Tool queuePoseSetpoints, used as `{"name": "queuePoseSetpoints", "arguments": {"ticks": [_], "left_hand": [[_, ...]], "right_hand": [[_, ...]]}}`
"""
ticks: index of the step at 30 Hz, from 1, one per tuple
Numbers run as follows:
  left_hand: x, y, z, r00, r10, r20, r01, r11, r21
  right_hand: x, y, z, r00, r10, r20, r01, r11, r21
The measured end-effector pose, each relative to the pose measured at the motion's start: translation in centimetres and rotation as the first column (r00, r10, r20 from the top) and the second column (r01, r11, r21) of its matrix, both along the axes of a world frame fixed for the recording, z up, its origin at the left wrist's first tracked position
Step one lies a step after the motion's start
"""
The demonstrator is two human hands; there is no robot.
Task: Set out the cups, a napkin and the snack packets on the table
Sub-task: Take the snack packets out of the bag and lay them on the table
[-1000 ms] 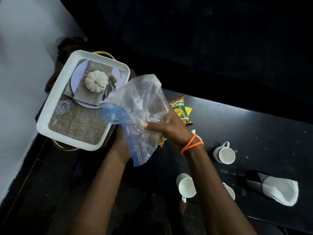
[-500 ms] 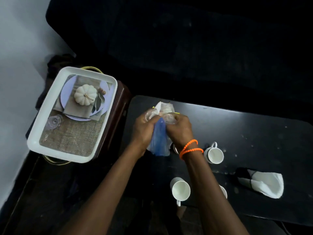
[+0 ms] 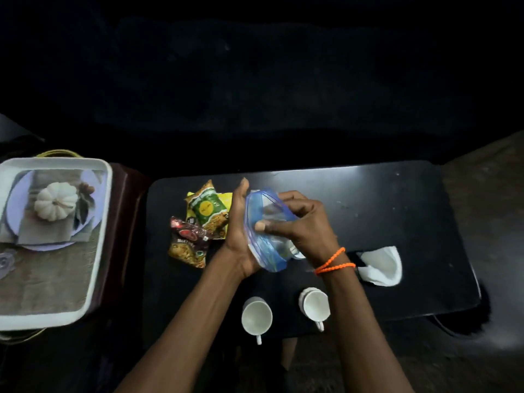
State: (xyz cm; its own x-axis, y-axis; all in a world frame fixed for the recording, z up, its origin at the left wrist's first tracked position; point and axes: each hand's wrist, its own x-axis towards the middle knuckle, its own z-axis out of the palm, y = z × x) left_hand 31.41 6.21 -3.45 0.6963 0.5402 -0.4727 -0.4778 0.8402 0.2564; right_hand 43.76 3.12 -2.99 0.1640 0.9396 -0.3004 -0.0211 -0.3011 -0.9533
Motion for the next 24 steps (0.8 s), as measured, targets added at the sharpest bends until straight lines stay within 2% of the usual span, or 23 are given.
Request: {"name": "queuePoseSetpoints", "arguments": {"ticks": [2,6,8,11,12,13,14,16,19,20,22,23,24], "left_hand": [[1.5,-0.7,-0.1,1.0,-0.028,-0.005,0.028,0.999,-0.022],[4.0,-1.4,-0.5,0.992,-0.103,-0.069,0.105,0.994,0.025],[5.7,-2.2,-0.7,0.984,-0.148,-0.098,0.156,0.985,0.074],[8.8,-3.5,-1.2,0.98,-0.121,-0.16,0.131,0.99,0.05],[10.0,-3.8,-1.2,0.971,-0.087,-0.222,0.101,0.993,0.052],[11.4,-4.0,-1.2,0.954,-0.046,-0.298,0.07,0.995,0.069],[12.8,-4.1,-1.1,0.922,-0.003,-0.387,0.042,0.995,0.094],[15.4,-4.4,-1.2,0.793,0.068,-0.605,0.031,0.988,0.152],[18.5,-5.7,-1.4,0.603,0.091,-0.792,0.202,0.944,0.262],[19.4,-6.3,-1.2,0.559,0.071,-0.826,0.316,0.903,0.291],[21.4,-7.7,-1.2,0.444,0.01,-0.896,0.583,0.756,0.297],[22.5,-8.4,-1.3,0.401,-0.007,-0.916,0.685,0.666,0.295],[23.6,-9.0,-1.4,0.397,-0.042,-0.917,0.745,0.598,0.296]], "right_hand": [[1.7,-0.8,0.0,0.999,-0.019,-0.047,0.017,0.999,-0.044],[3.9,-2.4,0.2,0.989,-0.105,0.107,0.112,0.992,-0.057],[5.5,-3.3,0.7,0.941,-0.192,0.28,0.209,0.977,-0.032],[7.5,-5.0,2.0,0.766,-0.194,0.613,0.253,0.968,-0.009],[8.2,-5.6,2.3,0.739,-0.161,0.654,0.229,0.973,-0.019],[9.1,-6.4,2.7,0.76,-0.133,0.636,0.199,0.979,-0.033],[10.0,-7.2,3.2,0.808,-0.107,0.58,0.17,0.984,-0.055],[11.8,-9.3,4.2,0.887,-0.047,0.459,0.101,0.99,-0.094],[14.0,-11.7,5.0,0.893,0.082,0.442,-0.033,0.993,-0.117],[14.7,-12.2,4.9,0.868,0.138,0.478,-0.069,0.985,-0.161],[16.0,-12.8,4.3,0.808,0.222,0.546,-0.077,0.958,-0.277],[16.8,-13.2,4.1,0.79,0.222,0.571,-0.041,0.949,-0.311],[17.7,-13.8,3.8,0.778,0.19,0.598,0.006,0.951,-0.309]]}}
